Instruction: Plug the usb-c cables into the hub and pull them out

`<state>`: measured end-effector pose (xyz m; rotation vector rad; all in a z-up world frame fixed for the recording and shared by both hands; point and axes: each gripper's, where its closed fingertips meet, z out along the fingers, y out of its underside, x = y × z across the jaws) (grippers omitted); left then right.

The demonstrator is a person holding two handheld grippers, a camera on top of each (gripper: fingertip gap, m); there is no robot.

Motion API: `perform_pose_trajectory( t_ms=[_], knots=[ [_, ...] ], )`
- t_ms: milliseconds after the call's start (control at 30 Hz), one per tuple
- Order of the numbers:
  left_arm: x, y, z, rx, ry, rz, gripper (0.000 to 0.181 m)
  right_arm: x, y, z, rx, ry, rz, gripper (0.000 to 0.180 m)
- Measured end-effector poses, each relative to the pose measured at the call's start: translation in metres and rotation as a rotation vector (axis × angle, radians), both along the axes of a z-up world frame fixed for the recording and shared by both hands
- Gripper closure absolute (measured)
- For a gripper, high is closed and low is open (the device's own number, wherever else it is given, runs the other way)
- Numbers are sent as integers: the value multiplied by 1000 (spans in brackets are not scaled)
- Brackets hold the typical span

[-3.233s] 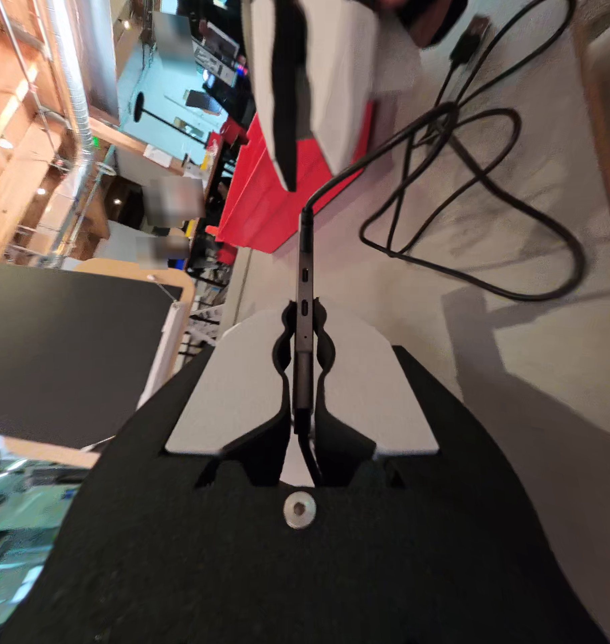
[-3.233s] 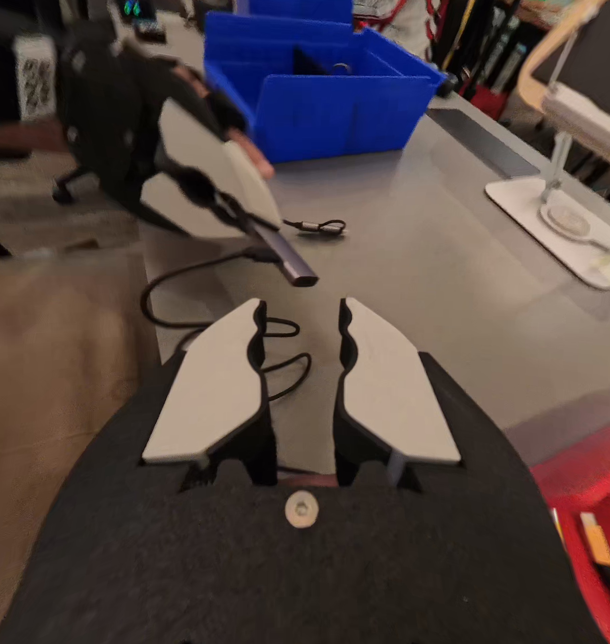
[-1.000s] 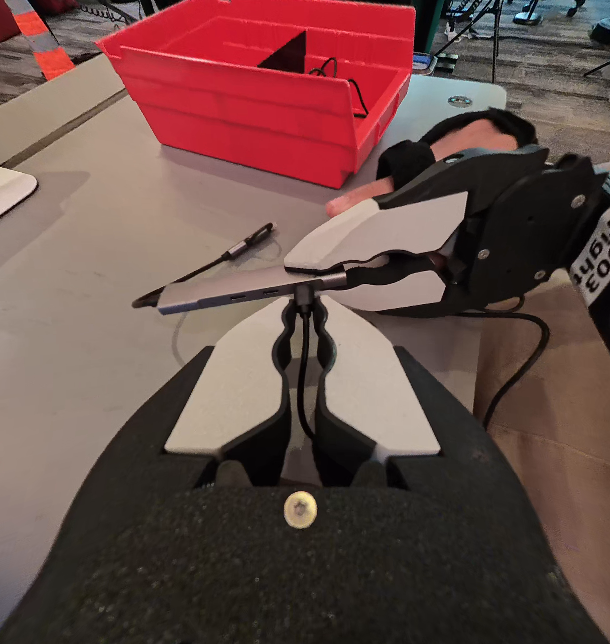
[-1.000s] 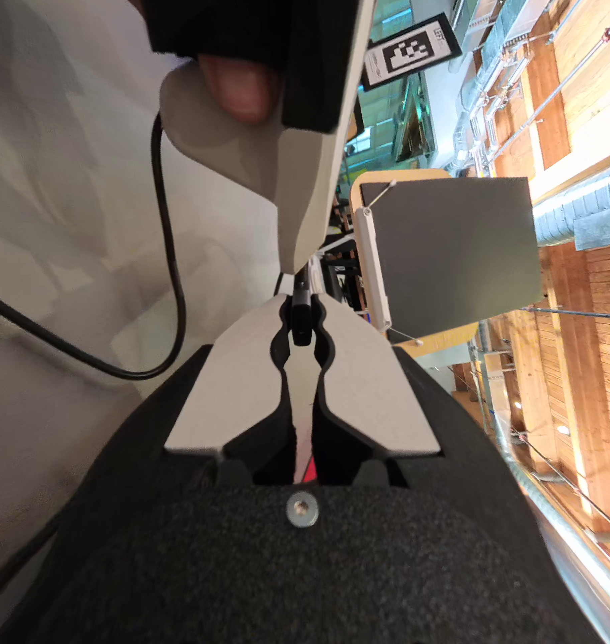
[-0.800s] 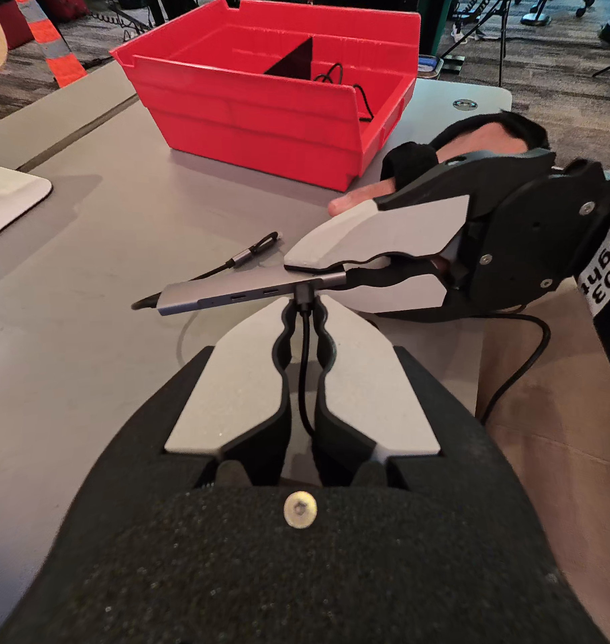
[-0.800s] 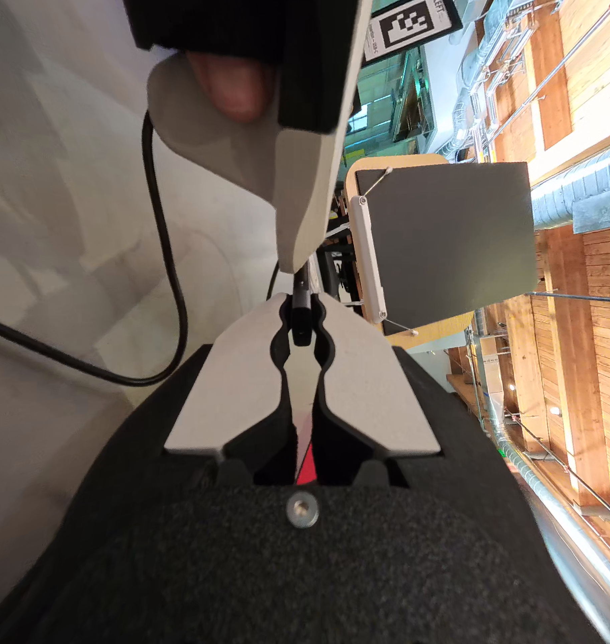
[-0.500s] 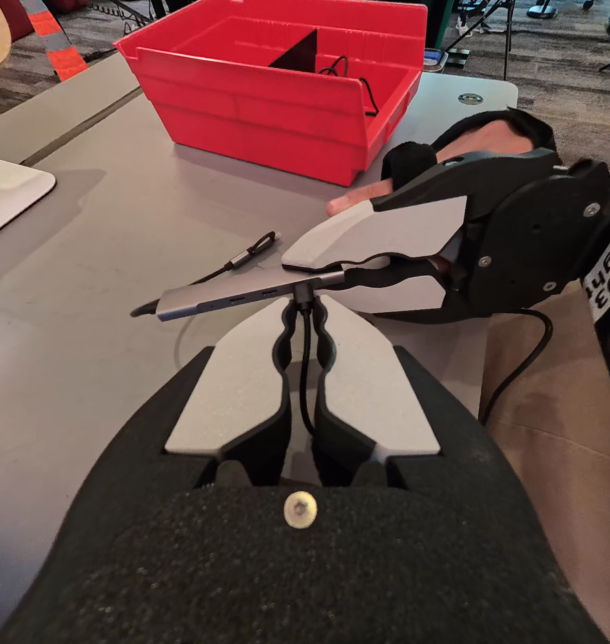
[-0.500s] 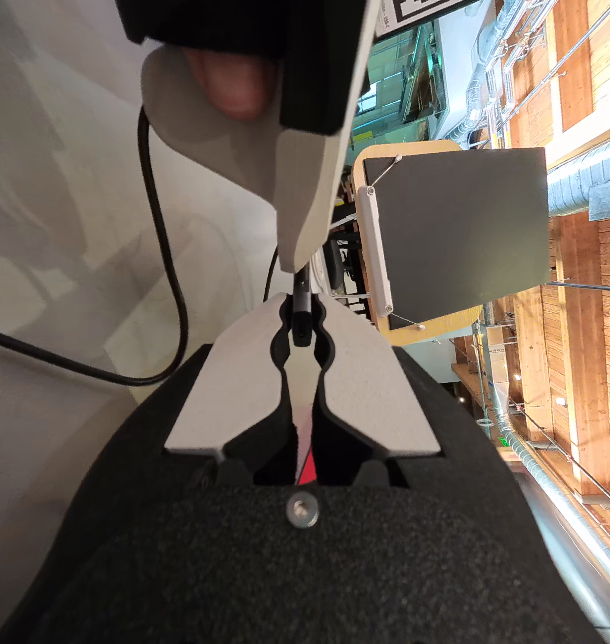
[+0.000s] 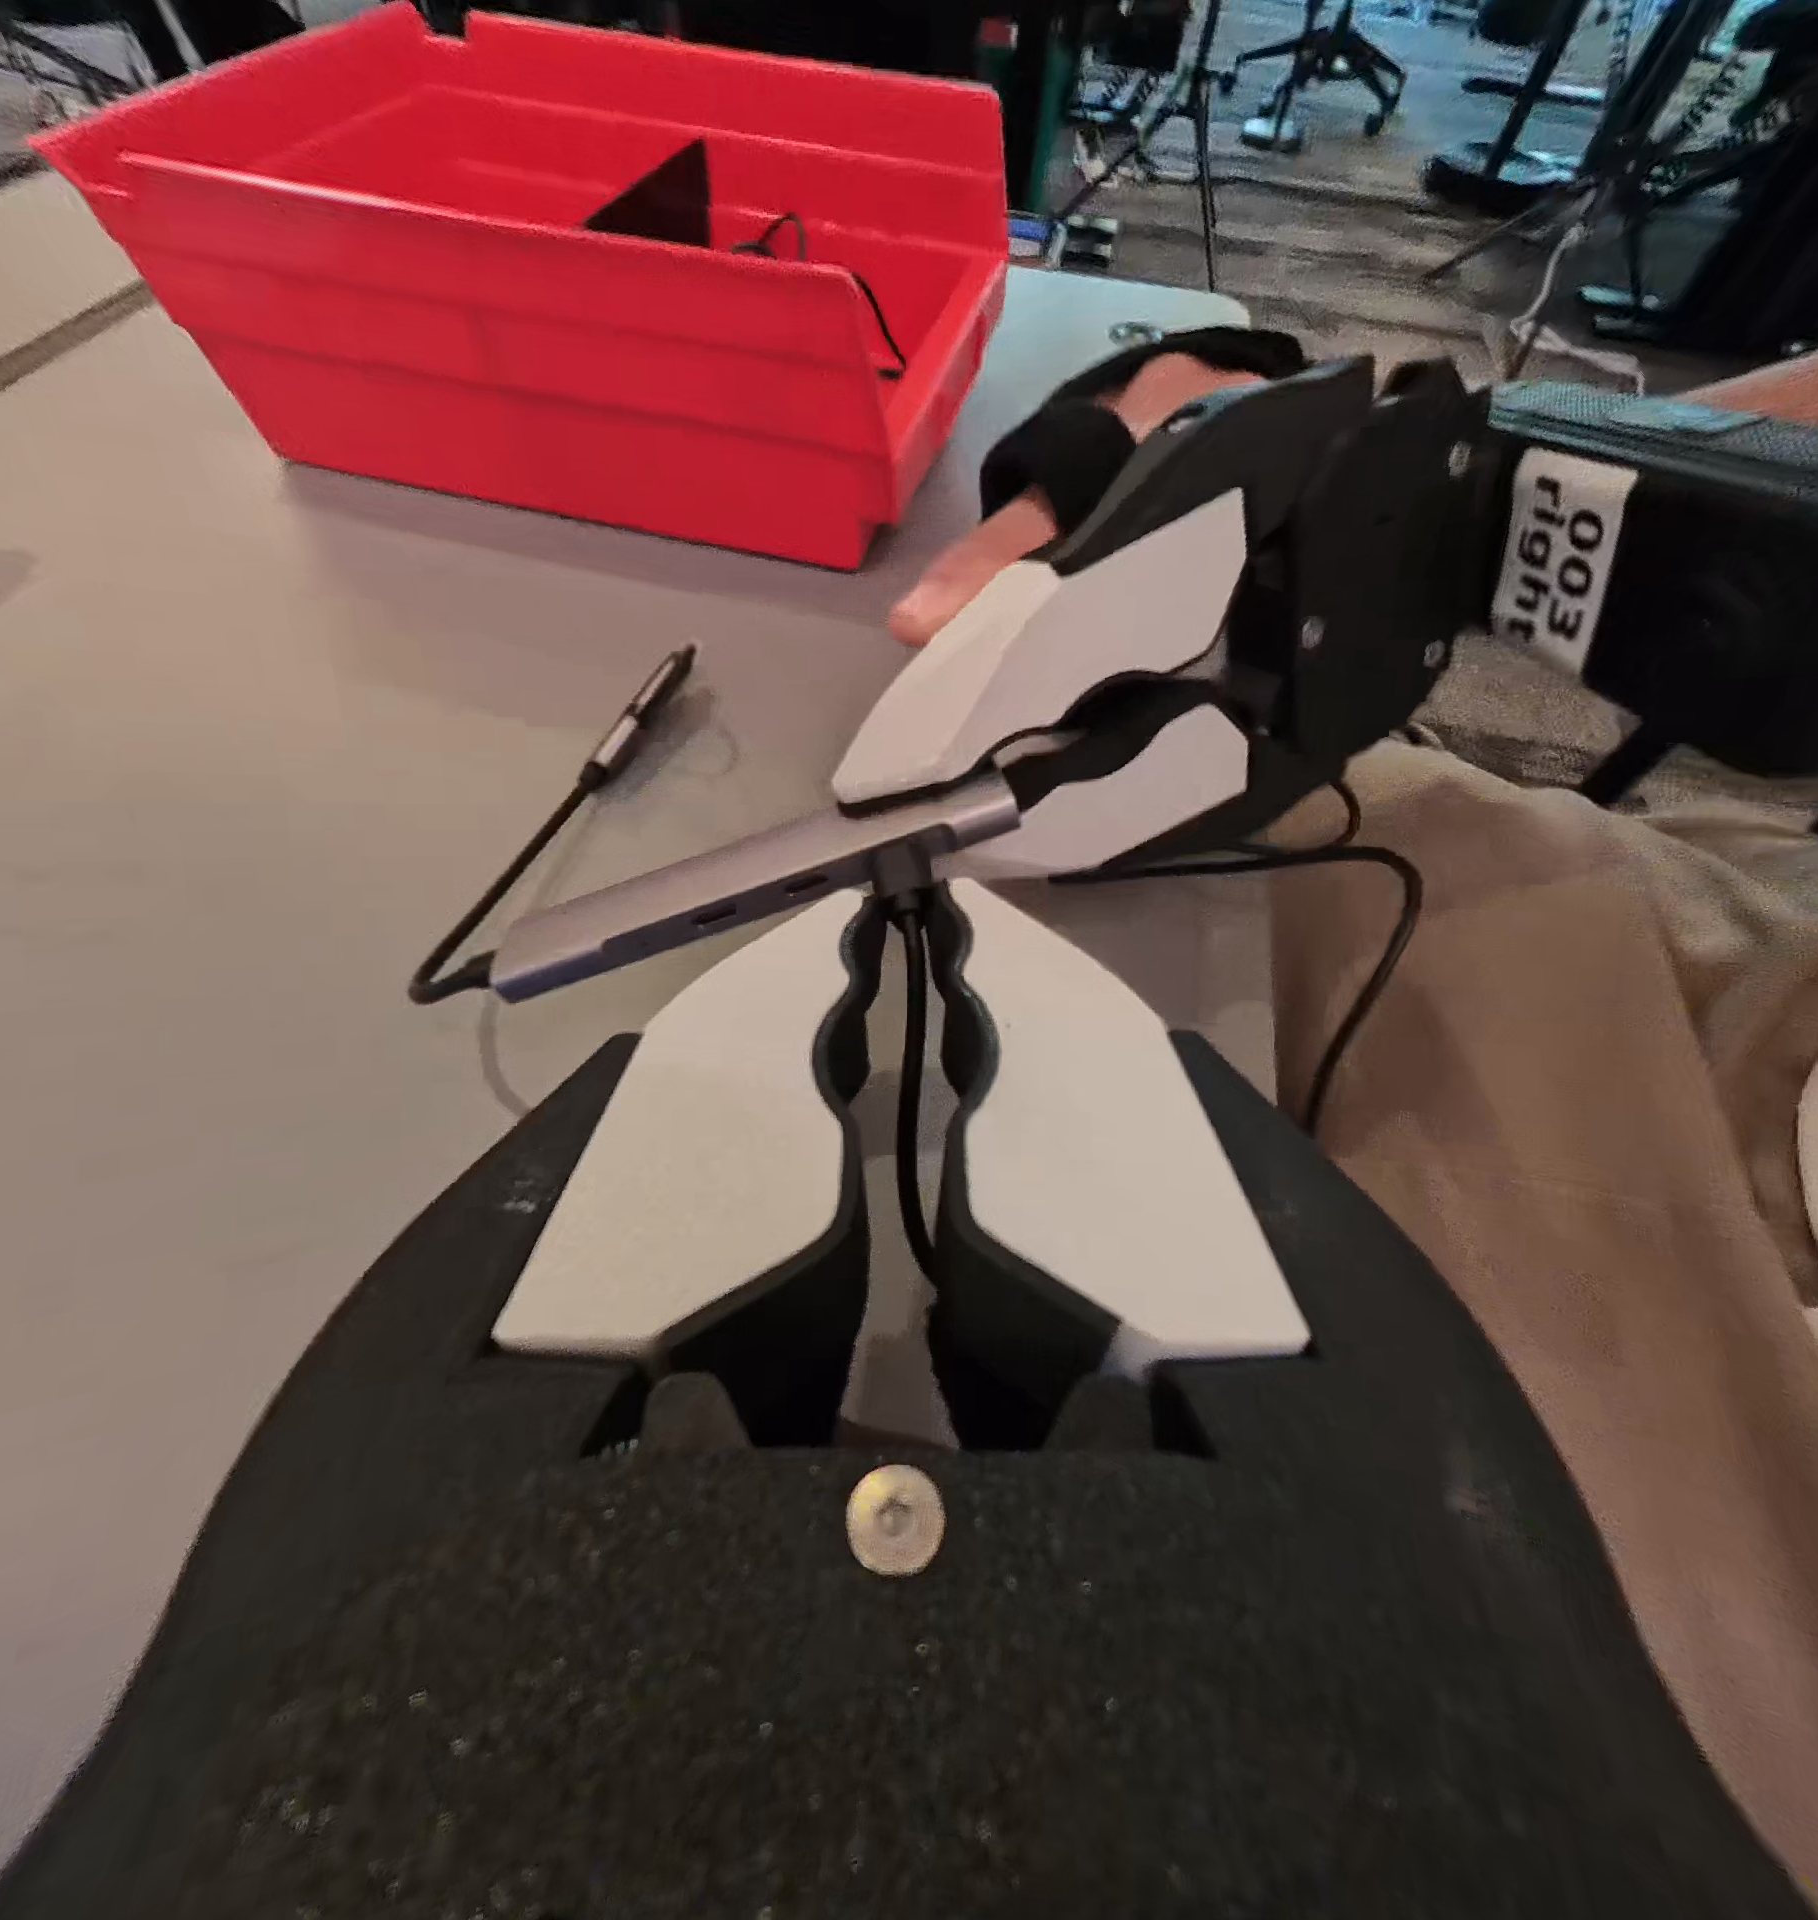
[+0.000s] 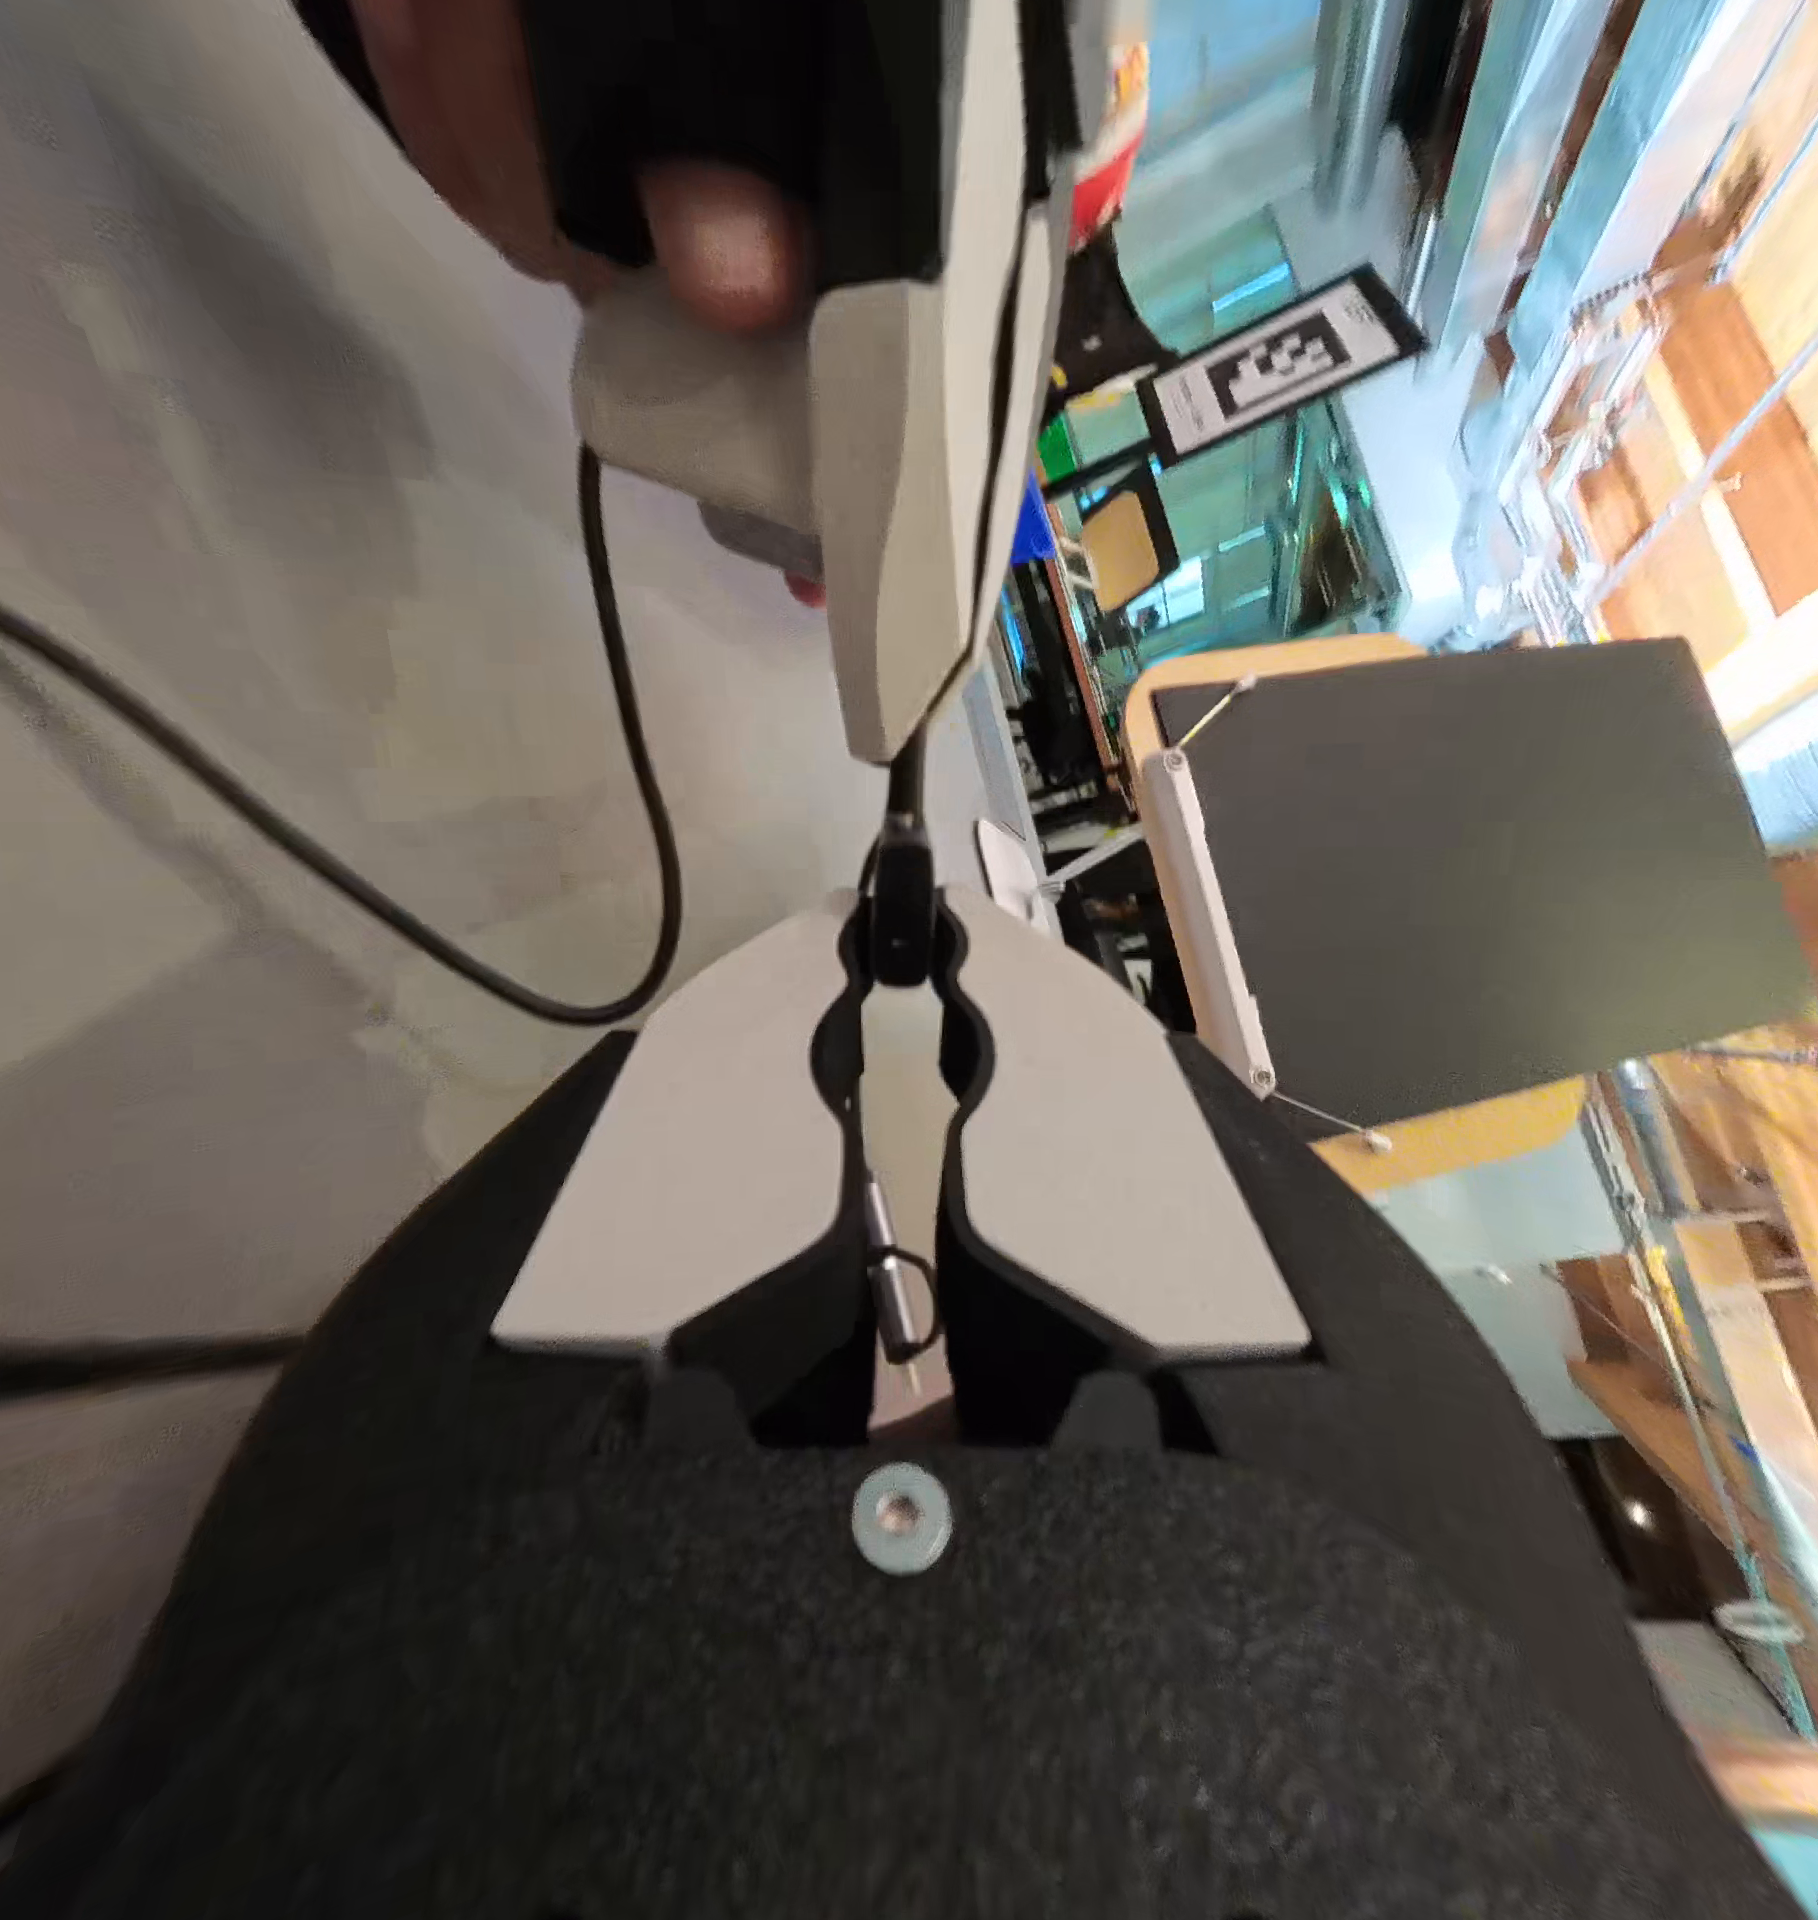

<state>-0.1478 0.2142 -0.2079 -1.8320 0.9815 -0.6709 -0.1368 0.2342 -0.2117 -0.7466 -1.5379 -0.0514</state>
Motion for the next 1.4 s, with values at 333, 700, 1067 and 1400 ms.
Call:
perform_pose_trajectory(
  t_ms=[333,700,1067,1400],
  knots=[
    [8,0,-10,-12,12,-33,172,0,-2,-7,57,-30,13,171],
    [-85,28,38,97,-93,224,180,47,34,47,45,121,-232,170],
    [-94,56,-10,129,226,557,180,62,24,113,-116,361,-136,170],
    [-83,48,-18,100,191,480,179,162,156,242,-361,494,-391,171]
  ],
)
